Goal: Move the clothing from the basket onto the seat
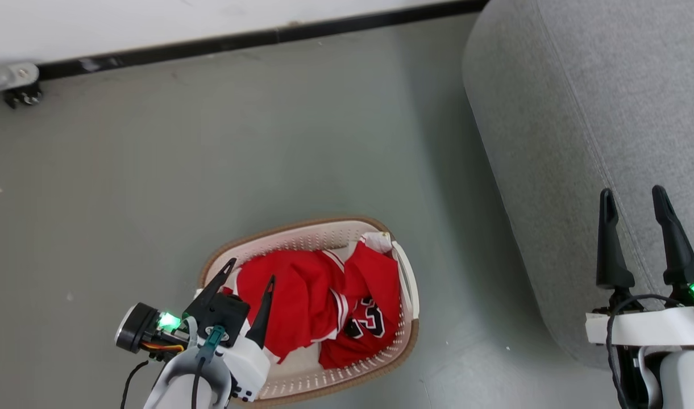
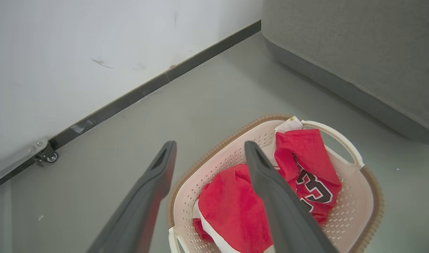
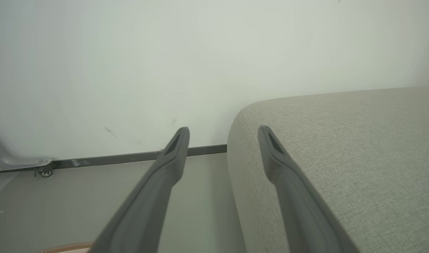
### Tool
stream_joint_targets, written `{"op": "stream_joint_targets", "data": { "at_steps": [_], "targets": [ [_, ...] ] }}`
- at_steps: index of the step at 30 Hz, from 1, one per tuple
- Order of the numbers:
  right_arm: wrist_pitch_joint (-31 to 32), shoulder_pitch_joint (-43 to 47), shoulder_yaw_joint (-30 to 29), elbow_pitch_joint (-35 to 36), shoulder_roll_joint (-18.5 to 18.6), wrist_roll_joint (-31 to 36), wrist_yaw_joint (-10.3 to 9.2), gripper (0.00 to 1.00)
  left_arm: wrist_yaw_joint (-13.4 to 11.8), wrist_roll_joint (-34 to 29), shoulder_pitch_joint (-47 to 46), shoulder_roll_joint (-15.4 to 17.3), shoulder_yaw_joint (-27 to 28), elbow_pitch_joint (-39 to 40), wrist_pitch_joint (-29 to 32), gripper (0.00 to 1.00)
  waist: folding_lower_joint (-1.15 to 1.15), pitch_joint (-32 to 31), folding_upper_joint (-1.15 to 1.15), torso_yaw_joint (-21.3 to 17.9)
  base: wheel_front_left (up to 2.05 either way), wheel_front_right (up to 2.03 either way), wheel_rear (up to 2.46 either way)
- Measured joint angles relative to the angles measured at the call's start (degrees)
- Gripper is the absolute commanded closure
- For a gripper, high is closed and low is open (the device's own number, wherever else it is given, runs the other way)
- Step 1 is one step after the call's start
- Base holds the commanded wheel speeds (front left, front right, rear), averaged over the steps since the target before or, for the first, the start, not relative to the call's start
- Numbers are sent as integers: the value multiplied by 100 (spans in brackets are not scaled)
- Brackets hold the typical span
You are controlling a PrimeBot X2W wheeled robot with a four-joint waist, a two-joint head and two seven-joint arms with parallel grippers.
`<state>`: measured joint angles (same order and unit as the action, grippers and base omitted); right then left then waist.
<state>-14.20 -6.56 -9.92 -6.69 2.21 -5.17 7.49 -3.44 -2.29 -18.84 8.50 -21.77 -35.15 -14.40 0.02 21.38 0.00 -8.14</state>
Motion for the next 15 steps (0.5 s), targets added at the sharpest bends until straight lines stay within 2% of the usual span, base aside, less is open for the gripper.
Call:
{"op": "stream_joint_targets", "data": {
  "at_steps": [15],
  "targets": [
    [-9, -341, 87, 238, 1, -159, 0, 0, -113, -212, -414, 58, -33, -625, -1, 0, 0, 797, 0, -371, 0, 0, 0]
  ]
}}
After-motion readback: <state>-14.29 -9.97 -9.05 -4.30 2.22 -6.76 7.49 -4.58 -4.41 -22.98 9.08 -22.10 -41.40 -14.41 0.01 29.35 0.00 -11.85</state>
